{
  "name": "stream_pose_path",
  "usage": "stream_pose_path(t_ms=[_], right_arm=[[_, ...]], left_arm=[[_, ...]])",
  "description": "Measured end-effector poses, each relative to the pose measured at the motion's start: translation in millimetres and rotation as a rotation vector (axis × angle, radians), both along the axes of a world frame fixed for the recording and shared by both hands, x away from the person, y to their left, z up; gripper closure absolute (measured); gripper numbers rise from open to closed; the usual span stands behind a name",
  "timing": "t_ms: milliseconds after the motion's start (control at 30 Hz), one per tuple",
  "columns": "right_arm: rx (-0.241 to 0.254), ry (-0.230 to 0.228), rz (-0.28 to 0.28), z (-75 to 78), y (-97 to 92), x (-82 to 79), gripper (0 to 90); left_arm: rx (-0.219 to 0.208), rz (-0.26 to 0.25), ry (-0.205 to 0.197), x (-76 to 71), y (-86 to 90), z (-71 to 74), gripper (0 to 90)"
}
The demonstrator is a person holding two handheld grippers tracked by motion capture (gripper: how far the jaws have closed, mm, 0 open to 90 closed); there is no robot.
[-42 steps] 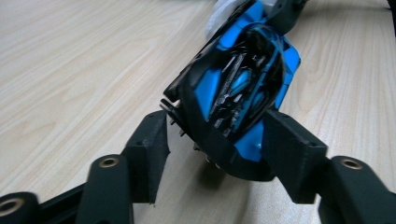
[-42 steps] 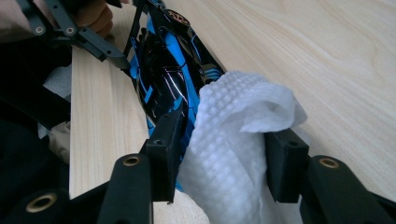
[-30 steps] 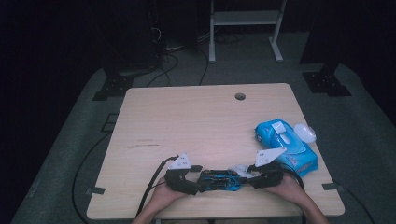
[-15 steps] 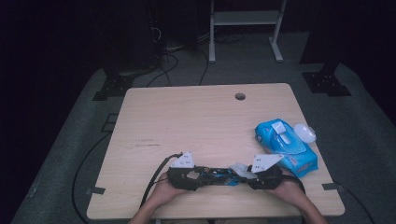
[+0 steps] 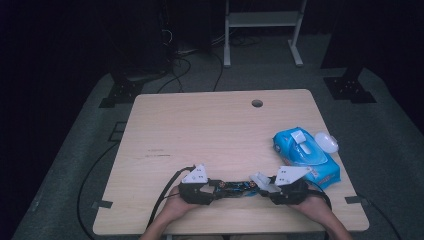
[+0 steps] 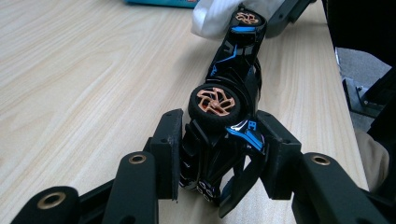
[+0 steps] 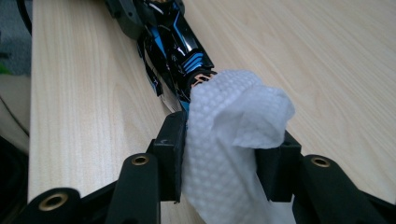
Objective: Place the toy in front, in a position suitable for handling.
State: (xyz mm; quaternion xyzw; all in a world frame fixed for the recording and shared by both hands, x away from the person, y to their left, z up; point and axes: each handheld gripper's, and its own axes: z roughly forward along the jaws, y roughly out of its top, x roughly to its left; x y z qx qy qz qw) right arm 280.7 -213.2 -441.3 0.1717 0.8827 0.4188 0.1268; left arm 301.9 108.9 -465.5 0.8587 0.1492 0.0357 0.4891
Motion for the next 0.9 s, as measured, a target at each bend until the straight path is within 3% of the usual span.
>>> stream_pose_path(t_ms=[67,233,300,500,633,733,900], right_arm=[[0.025,0.017,-0.002,1.8,-5.0,0.6,61.8],[0.089,0.053,-0.033,6.7,-13.7,4.2,81.5],[0.102,0.059,-0.038,9.2,-13.1,5.3,85.0],[0.149,0.054,0.046,22.2,14.4,-1.9,86.3],[0.140,0.061,0.103,23.7,40.7,-4.9,86.6],[0.105,0.059,0.086,18.9,48.1,-1.9,86.7],[0.130,0.067,0.019,15.3,31.2,0.9,86.8]], left_arm=[[0.000,0.000,0.001,0.3,0.1,0.0,56.2],[0.000,-0.001,0.001,0.3,0.1,-0.1,56.3],[-0.001,-0.002,0.001,0.5,0.2,-0.1,56.3],[0.003,-0.003,-0.008,-0.5,-0.3,0.1,56.4],[0.011,-0.007,-0.021,-1.7,-0.5,0.6,56.4],[0.011,-0.006,-0.022,-1.7,-0.2,0.7,56.6],[0.003,-0.006,-0.016,-0.9,0.5,0.0,56.9]])
